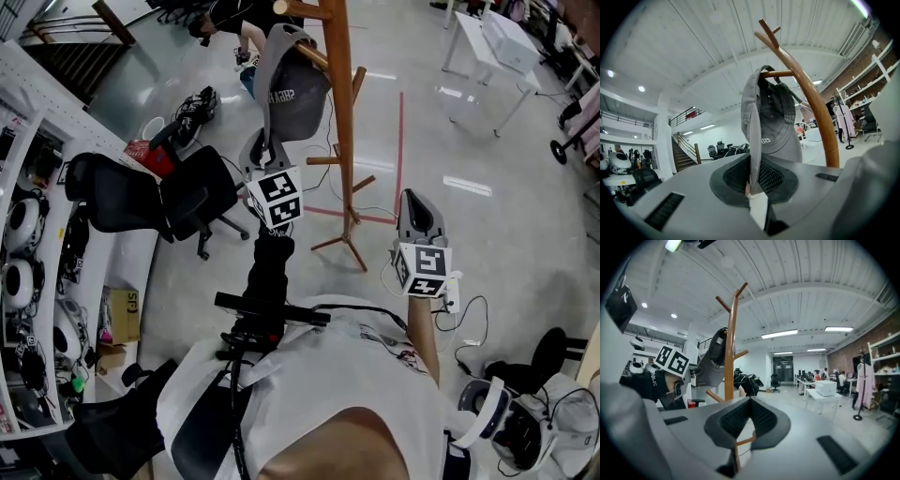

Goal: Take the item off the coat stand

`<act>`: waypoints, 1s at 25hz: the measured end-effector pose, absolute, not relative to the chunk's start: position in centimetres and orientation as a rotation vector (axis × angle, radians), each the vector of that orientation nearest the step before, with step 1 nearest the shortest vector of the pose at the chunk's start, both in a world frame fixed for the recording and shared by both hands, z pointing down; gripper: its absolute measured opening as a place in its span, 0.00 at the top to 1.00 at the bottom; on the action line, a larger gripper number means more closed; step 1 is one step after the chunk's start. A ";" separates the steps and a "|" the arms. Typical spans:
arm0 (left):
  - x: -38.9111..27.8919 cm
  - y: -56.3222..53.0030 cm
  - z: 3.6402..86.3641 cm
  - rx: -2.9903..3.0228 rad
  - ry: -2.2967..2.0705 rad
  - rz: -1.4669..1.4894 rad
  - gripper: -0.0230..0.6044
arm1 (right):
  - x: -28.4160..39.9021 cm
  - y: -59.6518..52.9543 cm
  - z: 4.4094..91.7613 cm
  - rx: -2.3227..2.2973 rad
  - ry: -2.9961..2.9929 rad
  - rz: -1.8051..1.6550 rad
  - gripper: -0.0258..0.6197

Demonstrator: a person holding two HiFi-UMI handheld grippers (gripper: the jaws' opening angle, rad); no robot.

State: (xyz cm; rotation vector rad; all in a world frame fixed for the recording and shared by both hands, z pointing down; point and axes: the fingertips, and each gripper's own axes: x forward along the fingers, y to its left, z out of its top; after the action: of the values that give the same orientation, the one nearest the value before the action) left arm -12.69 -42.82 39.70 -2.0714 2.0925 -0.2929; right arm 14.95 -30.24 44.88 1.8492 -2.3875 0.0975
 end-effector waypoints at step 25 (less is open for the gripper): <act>-17.9 -42.8 39.2 -1.944 2.239 -0.275 0.92 | 14.6 -29.9 45.2 1.841 -2.389 0.112 0.95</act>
State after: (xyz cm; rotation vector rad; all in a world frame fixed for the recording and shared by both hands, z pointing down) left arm -17.88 -42.79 39.19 -1.9438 2.2388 -0.2746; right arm 14.60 -29.94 45.21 1.8414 -2.3886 0.1121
